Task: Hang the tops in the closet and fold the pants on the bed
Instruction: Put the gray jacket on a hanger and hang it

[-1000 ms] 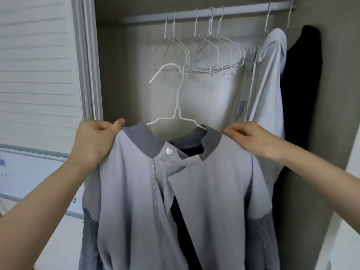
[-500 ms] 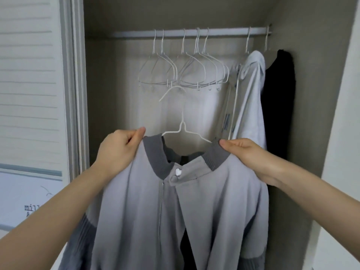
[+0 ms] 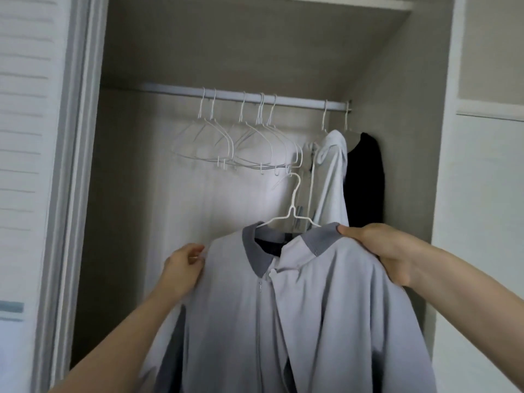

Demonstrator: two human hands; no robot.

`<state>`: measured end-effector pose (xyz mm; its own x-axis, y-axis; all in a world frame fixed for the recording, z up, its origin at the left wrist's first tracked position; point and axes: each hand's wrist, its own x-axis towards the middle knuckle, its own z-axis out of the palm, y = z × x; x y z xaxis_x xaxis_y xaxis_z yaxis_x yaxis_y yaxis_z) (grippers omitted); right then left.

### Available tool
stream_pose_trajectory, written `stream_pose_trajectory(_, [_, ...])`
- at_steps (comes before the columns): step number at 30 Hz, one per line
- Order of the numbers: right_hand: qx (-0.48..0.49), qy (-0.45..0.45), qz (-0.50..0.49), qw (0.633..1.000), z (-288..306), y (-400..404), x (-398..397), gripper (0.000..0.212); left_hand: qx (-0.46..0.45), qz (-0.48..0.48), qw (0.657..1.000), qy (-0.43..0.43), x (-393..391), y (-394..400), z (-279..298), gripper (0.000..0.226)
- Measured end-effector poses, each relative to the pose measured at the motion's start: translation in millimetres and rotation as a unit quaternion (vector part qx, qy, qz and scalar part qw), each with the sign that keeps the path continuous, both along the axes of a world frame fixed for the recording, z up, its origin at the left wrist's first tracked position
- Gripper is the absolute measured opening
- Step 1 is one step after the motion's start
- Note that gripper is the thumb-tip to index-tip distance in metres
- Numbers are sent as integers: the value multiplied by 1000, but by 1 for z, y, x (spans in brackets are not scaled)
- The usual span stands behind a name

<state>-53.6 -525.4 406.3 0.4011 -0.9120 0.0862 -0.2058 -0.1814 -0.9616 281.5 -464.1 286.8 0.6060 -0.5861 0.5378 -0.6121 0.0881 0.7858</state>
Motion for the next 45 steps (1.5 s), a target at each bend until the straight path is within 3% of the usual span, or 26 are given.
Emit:
stream_pose_trajectory(6, [-70,-25,-107,991,26,-11,11,44,-64,-204,977,23,-70,-27,32,22])
stream_pose_trajectory(9, [-116,-38,-169,978,37,-24,17,49,-85,-302,949,-27,-114,-22,47,30])
stream_pose_trajectory(12, [-144,-60,-194,969,48,-34,27,48,-81,-341,934,-63,-147,-10,54,28])
stream_pose_trajectory(14, [-169,-73,-200,962,57,-37,39,43,-33,-365,927,-80,-163,-3,55,49])
stream_pose_trajectory(17, [-211,-84,-203,952,72,-37,63,37,50,-297,937,-179,-182,-5,52,103])
stream_pose_trajectory(20, [-231,-87,-210,946,82,-38,85,40,34,-157,957,-244,-190,-15,51,117])
stream_pose_trajectory(22, [-251,-83,-205,942,83,-41,98,38,32,-110,967,-228,-188,-25,51,108])
stream_pose_trajectory(28, [-313,-43,-198,928,82,-61,111,30,-23,-94,976,-194,-165,-49,49,46])
stream_pose_trajectory(38, [-247,-149,-201,936,157,-114,136,43,-106,0,953,-284,-122,-109,102,30])
stream_pose_trajectory(45, [-320,-126,-224,912,216,-155,152,39,-116,-42,961,-248,-93,-164,122,32])
